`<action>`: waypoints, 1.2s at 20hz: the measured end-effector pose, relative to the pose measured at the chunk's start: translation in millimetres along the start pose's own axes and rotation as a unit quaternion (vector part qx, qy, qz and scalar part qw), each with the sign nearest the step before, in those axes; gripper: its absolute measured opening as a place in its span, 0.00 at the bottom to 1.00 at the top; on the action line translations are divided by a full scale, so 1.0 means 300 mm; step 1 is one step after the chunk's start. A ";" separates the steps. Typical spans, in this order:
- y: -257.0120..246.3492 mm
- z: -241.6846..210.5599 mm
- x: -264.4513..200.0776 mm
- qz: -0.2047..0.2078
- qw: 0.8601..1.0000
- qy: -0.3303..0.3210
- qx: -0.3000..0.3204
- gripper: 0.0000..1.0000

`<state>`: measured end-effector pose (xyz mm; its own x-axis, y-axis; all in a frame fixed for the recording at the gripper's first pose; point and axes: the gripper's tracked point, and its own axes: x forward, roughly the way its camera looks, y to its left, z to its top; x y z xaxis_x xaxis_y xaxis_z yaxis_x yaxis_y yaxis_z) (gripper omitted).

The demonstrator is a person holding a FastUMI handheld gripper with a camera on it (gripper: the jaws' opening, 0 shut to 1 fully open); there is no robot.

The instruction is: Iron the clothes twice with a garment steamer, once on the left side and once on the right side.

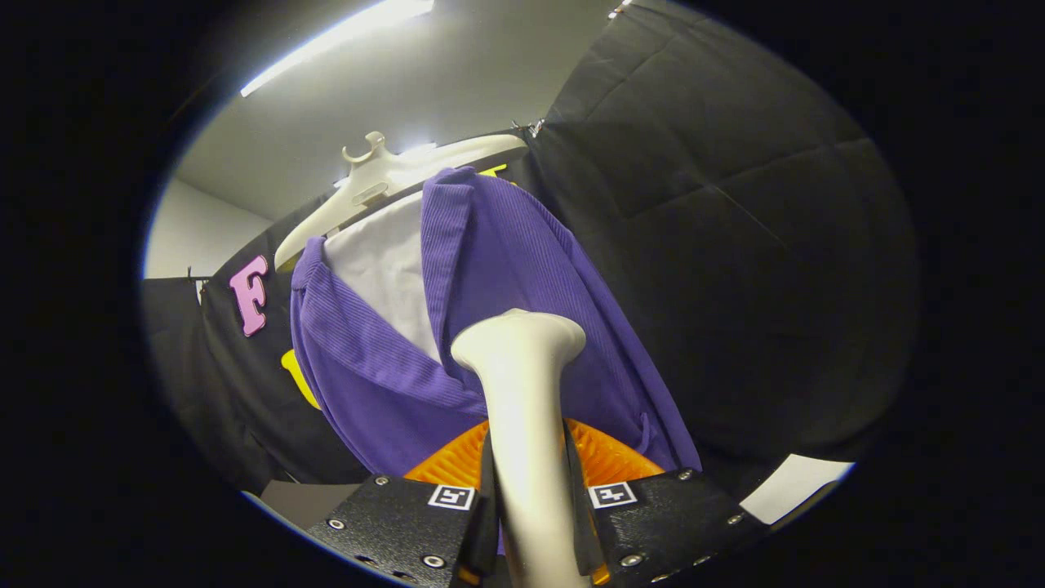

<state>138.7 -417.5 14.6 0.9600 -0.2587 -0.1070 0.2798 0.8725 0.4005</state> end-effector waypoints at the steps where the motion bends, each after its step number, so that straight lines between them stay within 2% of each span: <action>1: -0.017 -0.016 -0.004 -0.004 1.000 0.005 -0.001 0.36; 8: -0.125 -0.183 -0.023 -0.037 0.997 0.060 -0.021 0.36; 17: -0.220 -0.324 -0.042 -0.053 0.993 0.098 -0.025 0.36; 24: -0.273 -0.497 -0.063 -0.059 0.989 0.136 -0.024 0.36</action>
<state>99.2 -422.2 -151.9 0.8864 -0.2437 -0.3936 0.3832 0.8633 0.3285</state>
